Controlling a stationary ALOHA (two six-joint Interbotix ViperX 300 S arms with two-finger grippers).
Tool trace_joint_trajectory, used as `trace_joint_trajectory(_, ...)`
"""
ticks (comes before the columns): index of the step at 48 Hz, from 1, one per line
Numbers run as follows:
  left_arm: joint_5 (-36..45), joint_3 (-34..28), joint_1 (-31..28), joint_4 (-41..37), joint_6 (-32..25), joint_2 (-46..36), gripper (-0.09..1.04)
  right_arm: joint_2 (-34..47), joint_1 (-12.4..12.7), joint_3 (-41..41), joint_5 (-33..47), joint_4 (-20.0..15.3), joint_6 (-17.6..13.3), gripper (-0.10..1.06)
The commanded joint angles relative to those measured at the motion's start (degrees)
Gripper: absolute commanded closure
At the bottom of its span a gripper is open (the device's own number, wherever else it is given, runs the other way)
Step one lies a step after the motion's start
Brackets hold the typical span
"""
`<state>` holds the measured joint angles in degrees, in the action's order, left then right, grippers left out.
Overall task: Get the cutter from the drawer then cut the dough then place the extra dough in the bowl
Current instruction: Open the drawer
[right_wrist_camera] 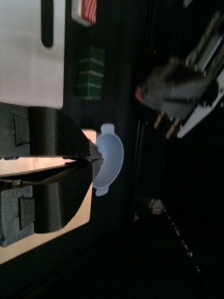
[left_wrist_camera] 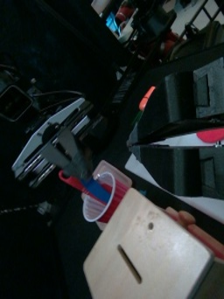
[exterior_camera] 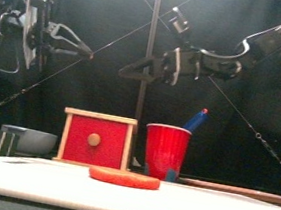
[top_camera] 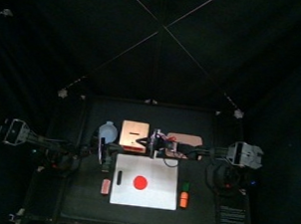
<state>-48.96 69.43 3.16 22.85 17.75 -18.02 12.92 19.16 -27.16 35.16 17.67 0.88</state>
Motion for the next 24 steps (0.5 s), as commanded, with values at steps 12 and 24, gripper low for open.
trace_joint_trajectory(12, -0.53, -5.80, 0.26, 6.42, 10.28, 10.46, 0.00, 6.77, 2.11, 8.44, -3.60, 1.41, 0.00, 0.94)
trace_joint_trajectory(24, -0.44, -7.29, 0.09, 16.17, 15.73, 14.41, 0.00, 8.09, 2.11, 8.09, -6.50, 1.67, 0.00, 0.94)
